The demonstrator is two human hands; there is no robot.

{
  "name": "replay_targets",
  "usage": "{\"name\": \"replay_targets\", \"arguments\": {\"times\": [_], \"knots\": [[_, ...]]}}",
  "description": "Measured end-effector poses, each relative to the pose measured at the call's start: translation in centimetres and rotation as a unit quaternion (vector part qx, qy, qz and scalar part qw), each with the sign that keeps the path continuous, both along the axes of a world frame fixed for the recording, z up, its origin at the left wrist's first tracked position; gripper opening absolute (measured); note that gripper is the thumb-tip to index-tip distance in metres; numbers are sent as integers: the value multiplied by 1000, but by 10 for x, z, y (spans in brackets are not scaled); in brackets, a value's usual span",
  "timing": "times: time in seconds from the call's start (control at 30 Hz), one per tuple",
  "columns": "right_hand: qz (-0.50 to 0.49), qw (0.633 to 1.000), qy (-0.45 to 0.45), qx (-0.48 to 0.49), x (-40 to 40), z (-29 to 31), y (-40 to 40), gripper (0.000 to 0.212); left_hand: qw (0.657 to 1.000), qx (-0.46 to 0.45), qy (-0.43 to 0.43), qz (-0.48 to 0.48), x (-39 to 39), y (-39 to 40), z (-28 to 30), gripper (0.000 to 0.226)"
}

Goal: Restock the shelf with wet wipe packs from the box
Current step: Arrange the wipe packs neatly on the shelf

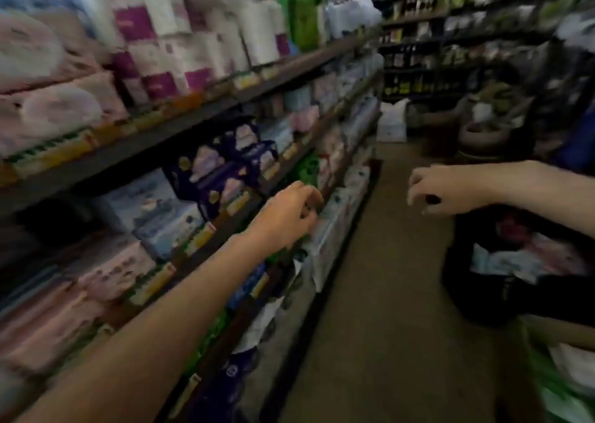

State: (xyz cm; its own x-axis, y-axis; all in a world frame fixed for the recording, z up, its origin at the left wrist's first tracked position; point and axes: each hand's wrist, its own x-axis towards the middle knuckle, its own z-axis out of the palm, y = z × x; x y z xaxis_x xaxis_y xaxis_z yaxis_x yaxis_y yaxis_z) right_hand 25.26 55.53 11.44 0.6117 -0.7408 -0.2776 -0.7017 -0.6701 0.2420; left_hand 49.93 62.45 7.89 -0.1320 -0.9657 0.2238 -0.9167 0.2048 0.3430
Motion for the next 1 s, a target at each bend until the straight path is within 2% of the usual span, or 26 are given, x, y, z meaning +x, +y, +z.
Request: {"name": "replay_targets", "arguments": {"times": [0.13, 0.3, 0.4, 0.5, 0.53, 0.6, 0.73, 0.83, 0.87, 0.97, 1.0], "knots": [[-135, 990, 6, 49, -136, -56, 8, 30, 992, 96, 20, -85, -121, -28, -65, 29], [-271, 950, -7, 156, -283, -145, 33, 28, 961, 200, 20, -189, -255, -51, -152, 31], [-307, 929, -39, 201, -356, -218, 42, 25, 944, 249, 21, -213, -321, -66, -197, 32], [-341, 902, -52, 260, -421, -295, 46, 7, 927, 297, 6, -231, -388, -78, -252, 32], [-353, 893, -53, 273, -436, -320, 50, 10, 920, 314, 0, -235, -408, -79, -271, 32], [-375, 871, -52, 314, -451, -364, 60, 21, 905, 347, -4, -246, -443, -76, -305, 32], [-447, 821, -61, 351, -463, -440, 75, 26, 878, 400, -19, -261, -483, -61, -367, 38], [-447, 778, -44, 439, -463, -480, 95, 21, 869, 427, -18, -249, -494, -50, -403, 31], [-445, 775, -33, 447, -462, -493, 103, 23, 865, 432, -26, -254, -497, -47, -412, 31], [-459, 787, -43, 411, -447, -526, 132, 67, 858, 440, -49, -259, -502, -43, -431, 31], [-483, 779, -66, 396, -438, -532, 138, 66, 855, 450, -49, -252, -503, -41, -436, 31]]}}
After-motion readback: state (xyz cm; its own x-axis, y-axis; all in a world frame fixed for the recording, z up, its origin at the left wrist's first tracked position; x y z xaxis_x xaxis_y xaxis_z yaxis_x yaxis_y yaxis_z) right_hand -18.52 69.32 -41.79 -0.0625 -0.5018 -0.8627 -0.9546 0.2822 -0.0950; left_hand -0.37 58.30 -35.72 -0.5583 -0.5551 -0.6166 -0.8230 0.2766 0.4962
